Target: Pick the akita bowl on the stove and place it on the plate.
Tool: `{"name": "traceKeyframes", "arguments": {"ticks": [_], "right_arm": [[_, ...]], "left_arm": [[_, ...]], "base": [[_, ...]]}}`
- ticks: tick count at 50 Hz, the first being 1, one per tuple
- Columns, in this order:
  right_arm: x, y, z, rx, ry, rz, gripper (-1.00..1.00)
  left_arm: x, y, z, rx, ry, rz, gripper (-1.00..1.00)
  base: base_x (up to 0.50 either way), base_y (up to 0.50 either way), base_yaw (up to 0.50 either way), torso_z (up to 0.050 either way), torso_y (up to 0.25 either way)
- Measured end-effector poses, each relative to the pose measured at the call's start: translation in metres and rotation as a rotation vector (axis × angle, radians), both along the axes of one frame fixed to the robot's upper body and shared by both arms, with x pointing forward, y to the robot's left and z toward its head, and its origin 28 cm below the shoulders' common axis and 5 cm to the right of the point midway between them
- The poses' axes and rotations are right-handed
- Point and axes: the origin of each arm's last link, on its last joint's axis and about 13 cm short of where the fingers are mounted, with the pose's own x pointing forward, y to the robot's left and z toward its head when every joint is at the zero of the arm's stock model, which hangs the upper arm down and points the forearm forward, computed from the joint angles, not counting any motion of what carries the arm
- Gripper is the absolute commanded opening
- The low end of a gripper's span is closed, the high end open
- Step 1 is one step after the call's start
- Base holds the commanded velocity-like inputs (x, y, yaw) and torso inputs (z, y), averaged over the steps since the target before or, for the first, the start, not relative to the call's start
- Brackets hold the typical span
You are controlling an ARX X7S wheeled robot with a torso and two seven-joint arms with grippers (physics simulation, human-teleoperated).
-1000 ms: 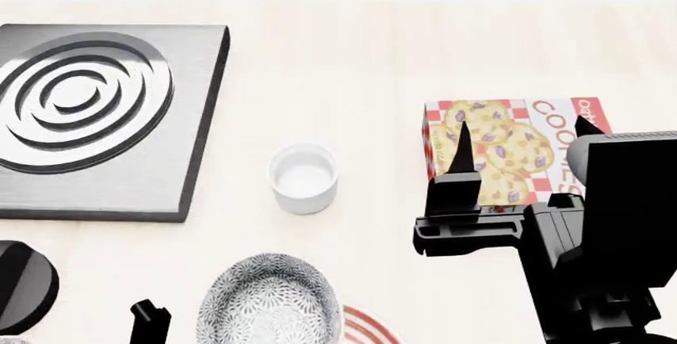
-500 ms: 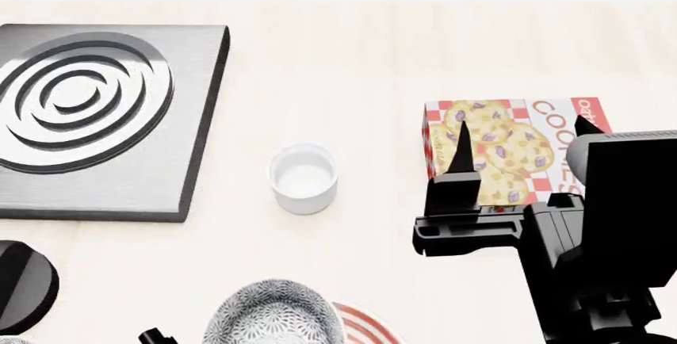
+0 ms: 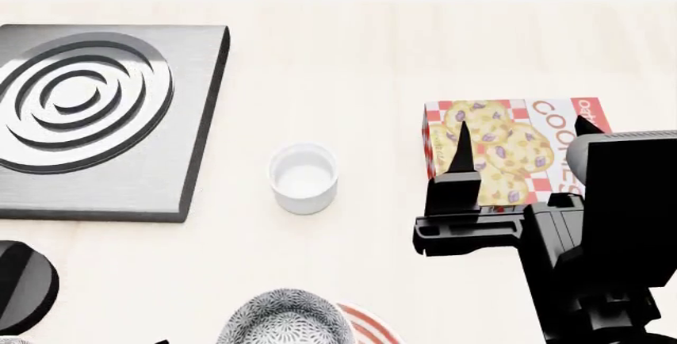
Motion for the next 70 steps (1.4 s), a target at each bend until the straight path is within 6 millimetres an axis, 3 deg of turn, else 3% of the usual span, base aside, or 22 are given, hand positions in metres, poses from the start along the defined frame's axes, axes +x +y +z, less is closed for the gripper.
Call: {"name": "traceKeyframes", "arguments": {"ticks": [70], "right_arm": [[0.0,0.0,0.0,-0.001,0.0,0.001,1.0]], "left_arm": [[-0.001,-0.007,-0.029,-0.098,0.018,0.02,-1.0]], "base": [[0.0,0.0,0.0,0.0,0.0]]}}
